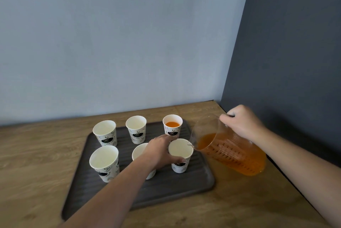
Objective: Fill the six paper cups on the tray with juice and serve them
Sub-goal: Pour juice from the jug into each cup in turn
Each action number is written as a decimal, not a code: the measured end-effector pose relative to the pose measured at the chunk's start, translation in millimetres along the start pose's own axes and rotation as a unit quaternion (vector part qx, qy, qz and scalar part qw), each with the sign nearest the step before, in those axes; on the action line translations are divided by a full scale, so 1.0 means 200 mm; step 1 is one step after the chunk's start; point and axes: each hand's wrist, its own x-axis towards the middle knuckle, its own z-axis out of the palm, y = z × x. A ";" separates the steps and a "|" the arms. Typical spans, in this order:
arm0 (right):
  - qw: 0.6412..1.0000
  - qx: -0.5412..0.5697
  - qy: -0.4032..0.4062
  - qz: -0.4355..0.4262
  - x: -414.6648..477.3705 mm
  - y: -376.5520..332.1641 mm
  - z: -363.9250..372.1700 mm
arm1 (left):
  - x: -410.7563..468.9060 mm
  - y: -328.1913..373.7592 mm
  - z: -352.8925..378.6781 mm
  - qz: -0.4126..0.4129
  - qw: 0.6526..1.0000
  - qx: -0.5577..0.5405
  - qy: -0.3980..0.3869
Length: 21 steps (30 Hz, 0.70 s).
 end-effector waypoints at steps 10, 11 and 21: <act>0.999 -0.044 -0.003 -0.018 0.02 -0.01 0.00 | 0.00 0.00 0.01 -0.014 0.999 -0.029 0.005; 0.999 -0.046 -0.003 -0.018 0.02 -0.01 0.00 | 0.00 0.00 0.01 -0.014 0.999 -0.032 0.005; 0.997 -0.078 -0.001 -0.021 0.03 -0.03 -0.02 | -0.01 0.00 0.01 -0.010 0.999 -0.043 0.003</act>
